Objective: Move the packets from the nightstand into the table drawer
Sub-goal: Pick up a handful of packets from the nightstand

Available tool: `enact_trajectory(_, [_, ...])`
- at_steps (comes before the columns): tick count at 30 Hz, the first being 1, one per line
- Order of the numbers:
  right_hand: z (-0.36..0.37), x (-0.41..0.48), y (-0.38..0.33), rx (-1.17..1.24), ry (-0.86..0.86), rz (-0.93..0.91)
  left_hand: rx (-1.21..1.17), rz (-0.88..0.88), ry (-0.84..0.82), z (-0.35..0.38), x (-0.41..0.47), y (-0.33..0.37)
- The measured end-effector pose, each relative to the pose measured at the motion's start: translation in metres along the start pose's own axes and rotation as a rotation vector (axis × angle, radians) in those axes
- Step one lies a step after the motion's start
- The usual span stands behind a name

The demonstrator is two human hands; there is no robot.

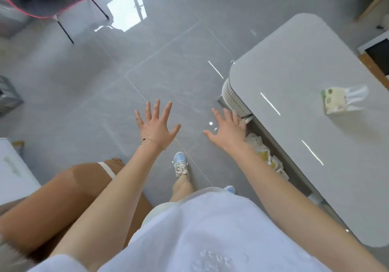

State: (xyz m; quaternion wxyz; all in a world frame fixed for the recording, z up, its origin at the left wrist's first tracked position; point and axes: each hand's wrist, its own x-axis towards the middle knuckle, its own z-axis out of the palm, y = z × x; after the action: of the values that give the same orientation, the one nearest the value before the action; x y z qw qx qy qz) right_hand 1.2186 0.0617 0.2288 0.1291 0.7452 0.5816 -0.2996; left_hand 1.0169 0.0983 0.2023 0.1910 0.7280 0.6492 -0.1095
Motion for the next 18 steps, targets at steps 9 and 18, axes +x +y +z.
enact_trajectory(9, [-0.036,0.059,-0.149,-0.108,-0.022,-0.161,-0.068,-0.211,-0.013,-0.037,0.030,-0.128])
enact_trajectory(18, [-0.049,0.128,-0.302,-0.298,-0.071,-0.434,-0.204,-0.495,0.075,-0.068,0.060,-0.242])
